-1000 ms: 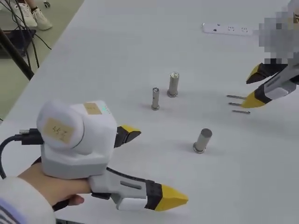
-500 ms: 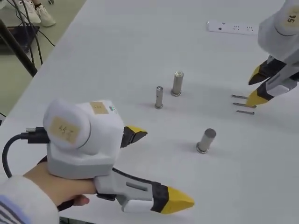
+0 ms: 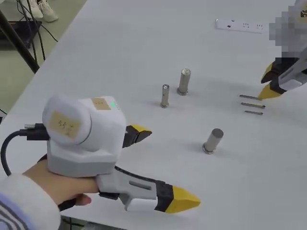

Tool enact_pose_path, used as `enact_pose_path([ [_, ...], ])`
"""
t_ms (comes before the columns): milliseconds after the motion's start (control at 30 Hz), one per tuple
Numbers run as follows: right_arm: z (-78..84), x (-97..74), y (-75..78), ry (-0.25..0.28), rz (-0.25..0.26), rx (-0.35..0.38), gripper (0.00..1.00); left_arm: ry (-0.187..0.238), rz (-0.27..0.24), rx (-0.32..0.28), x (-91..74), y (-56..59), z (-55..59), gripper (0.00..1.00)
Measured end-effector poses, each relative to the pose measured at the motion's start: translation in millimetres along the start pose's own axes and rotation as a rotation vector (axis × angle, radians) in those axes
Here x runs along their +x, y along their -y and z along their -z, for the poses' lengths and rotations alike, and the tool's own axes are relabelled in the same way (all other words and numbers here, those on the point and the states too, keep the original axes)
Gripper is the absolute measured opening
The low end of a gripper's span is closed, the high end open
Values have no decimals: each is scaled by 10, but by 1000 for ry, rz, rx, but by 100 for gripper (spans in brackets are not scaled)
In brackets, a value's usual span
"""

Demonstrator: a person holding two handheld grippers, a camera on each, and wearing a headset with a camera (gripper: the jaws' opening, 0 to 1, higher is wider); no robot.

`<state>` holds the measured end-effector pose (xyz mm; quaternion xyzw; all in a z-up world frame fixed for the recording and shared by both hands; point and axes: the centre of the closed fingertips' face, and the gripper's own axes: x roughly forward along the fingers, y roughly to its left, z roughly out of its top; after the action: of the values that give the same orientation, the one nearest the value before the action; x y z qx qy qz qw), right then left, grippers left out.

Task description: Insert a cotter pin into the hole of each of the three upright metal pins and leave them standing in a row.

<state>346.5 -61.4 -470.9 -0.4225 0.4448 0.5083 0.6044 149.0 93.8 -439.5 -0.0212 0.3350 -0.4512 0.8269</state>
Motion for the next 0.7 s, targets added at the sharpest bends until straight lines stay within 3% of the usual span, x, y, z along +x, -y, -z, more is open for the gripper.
enact_pose_path([
  [700, 35, 177, -83, -49, -43, -60, 8, 8, -3, -14, -30, -3, -13, 91],
])
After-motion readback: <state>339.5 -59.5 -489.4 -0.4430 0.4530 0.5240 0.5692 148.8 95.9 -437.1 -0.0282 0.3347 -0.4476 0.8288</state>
